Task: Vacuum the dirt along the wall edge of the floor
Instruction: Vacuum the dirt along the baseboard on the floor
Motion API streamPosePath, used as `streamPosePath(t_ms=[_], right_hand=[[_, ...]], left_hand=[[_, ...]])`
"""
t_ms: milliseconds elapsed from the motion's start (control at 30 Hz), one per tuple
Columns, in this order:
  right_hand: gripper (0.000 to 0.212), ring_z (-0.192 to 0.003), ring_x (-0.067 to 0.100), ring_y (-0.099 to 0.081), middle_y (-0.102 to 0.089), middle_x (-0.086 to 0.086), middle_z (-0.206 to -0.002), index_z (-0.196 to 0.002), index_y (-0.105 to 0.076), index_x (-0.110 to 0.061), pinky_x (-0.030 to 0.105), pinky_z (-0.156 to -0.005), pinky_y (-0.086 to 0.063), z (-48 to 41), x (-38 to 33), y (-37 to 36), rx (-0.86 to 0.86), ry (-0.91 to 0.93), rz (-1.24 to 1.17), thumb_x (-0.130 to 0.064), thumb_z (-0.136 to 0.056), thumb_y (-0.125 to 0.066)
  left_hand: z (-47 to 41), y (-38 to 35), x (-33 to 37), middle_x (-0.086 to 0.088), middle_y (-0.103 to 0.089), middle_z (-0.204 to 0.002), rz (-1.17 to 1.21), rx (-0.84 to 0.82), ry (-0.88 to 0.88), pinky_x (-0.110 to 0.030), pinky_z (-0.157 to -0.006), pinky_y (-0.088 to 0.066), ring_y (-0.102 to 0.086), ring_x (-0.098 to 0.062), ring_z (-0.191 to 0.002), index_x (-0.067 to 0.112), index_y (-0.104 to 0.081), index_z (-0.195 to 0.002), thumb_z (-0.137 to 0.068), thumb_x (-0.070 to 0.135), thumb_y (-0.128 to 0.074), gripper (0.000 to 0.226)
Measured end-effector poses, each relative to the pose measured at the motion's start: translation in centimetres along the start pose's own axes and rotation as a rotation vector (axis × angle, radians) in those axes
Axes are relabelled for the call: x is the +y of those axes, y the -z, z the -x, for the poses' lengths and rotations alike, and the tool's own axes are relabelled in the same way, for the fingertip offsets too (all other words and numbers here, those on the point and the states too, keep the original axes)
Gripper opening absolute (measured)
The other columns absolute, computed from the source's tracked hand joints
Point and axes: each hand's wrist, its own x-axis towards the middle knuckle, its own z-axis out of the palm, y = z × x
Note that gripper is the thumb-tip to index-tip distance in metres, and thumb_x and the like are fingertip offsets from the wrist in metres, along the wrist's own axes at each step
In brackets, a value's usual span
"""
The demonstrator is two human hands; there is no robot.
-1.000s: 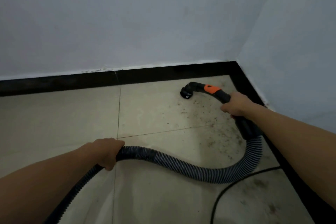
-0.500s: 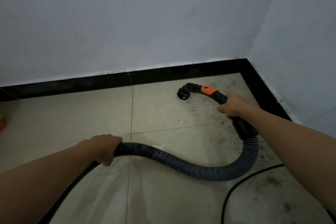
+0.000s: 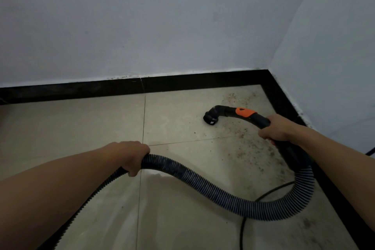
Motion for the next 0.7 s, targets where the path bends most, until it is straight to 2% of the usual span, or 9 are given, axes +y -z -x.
streamPosePath(t_ms=[133,300,433,533,700], right_hand=[[0.015,-0.05,0.022,-0.058,-0.062,0.012,-0.07,-0.092,-0.057,-0.007,0.028,-0.051,-0.049,0.6,-0.9,-1.0,-0.013,0.021,-0.007,-0.008,-0.081,-0.068],[0.031,-0.065,0.024,-0.066,-0.065,0.011,-0.087,-0.108,-0.053,-0.011,0.029,-0.056,-0.048,0.4,-3.0,-3.0,0.114,0.018,0.036,-0.021,-0.084,-0.069],[0.033,-0.065,0.027,-0.068,-0.067,0.015,-0.089,-0.109,-0.055,-0.008,0.037,-0.064,-0.058,-0.2,-4.2,-4.0,0.07,0.058,-0.024,-0.018,-0.081,-0.069],[0.029,-0.06,0.025,-0.063,-0.066,0.015,-0.087,-0.107,-0.056,-0.009,0.034,-0.056,-0.055,-0.1,-4.1,-4.1,0.011,0.092,-0.015,-0.014,-0.081,-0.069],[0.018,-0.051,0.023,-0.058,-0.06,0.012,-0.071,-0.093,-0.054,-0.01,0.028,-0.047,-0.048,0.5,-1.8,-1.4,-0.019,0.106,0.082,-0.01,-0.083,-0.068]], left_hand=[[0.5,-0.2,-0.3,-0.002,-0.056,-0.106,-0.027,-0.009,0.01,-0.031,-0.078,-0.049,-0.058,-0.02,-0.097,0.019,-0.052,-0.115,-0.072,0.018,-0.076,0.05],[1.4,-0.5,-1.5,-0.001,-0.058,-0.105,-0.023,0.034,0.071,-0.031,-0.082,-0.052,-0.06,-0.019,-0.096,0.019,-0.052,-0.115,-0.072,0.018,-0.075,0.048],[2.4,-1.5,-2.9,0.0,-0.056,-0.104,-0.003,0.006,0.106,-0.028,-0.077,-0.049,-0.058,-0.018,-0.094,0.021,-0.05,-0.112,-0.074,0.017,-0.073,0.045],[2.8,-1.8,-3.1,-0.002,-0.057,-0.108,0.007,-0.029,0.097,-0.028,-0.077,-0.047,-0.055,-0.018,-0.092,0.02,-0.05,-0.114,-0.075,0.015,-0.073,0.045],[1.7,-0.9,-0.9,-0.004,-0.06,-0.109,0.048,-0.014,0.012,-0.032,-0.081,-0.05,-0.058,-0.02,-0.097,0.019,-0.053,-0.112,-0.074,0.017,-0.075,0.045]])
